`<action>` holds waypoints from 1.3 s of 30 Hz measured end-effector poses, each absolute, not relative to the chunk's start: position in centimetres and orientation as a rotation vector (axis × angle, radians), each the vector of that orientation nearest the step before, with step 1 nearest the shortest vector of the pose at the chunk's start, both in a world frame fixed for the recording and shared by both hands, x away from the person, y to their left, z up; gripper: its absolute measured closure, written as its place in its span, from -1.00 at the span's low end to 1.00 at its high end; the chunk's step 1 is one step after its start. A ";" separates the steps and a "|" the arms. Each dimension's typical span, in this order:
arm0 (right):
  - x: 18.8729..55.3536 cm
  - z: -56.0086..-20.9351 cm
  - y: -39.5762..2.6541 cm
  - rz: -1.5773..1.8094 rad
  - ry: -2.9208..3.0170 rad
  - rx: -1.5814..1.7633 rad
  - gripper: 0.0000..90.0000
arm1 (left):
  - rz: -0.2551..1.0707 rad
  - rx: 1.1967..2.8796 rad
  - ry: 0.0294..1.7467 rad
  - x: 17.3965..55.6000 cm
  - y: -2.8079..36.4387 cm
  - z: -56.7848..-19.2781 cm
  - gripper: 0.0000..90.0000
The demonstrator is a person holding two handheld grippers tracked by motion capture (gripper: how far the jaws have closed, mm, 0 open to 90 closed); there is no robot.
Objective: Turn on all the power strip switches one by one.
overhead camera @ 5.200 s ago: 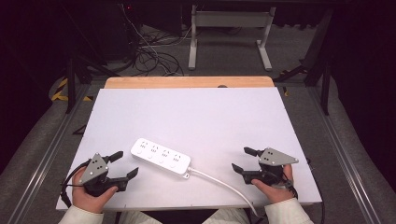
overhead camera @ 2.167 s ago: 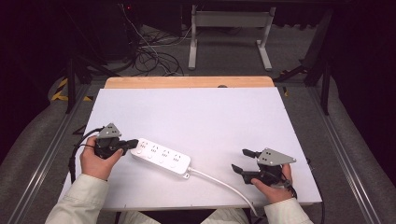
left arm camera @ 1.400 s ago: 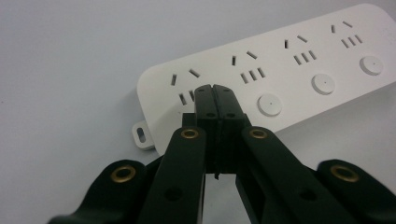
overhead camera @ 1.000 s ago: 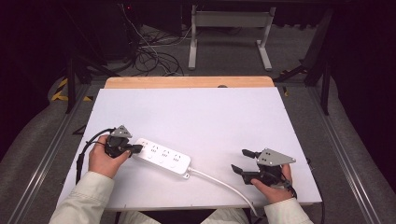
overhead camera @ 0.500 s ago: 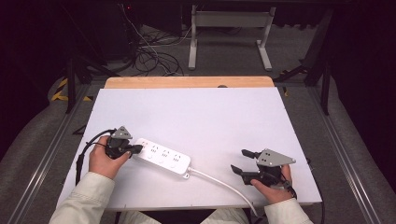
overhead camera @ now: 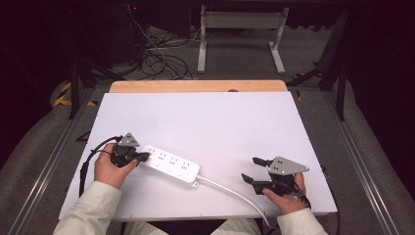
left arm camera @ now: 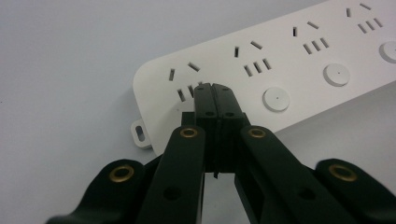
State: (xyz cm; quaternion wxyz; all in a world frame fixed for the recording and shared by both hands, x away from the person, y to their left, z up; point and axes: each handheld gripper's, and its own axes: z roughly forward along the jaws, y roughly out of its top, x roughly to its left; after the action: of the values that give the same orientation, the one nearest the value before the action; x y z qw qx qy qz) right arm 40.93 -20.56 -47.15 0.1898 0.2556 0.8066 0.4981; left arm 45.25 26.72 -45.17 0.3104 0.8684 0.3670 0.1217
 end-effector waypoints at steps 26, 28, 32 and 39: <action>40.9 -47.2 -20.5 1.400 2.274 0.717 -0.32 | 0.321 2.244 0.997 45.1 26.7 -45.6 1.00; 40.9 -47.3 -20.6 1.399 2.277 0.717 -0.32 | 0.320 2.239 1.001 45.1 26.6 -45.7 1.00; 40.9 -47.3 -20.5 1.396 2.279 0.717 -0.32 | 0.310 2.220 1.004 45.2 27.0 -45.8 1.00; 40.9 -47.3 -20.5 1.400 2.279 0.716 -0.32 | 0.311 2.213 1.013 45.0 27.0 -45.9 1.00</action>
State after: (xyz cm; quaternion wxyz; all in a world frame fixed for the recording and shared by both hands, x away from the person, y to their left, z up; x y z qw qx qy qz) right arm 40.88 -20.47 -47.27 0.1851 0.2540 0.8089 0.4969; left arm 45.02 26.96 -45.88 0.3372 0.8491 0.3887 0.1194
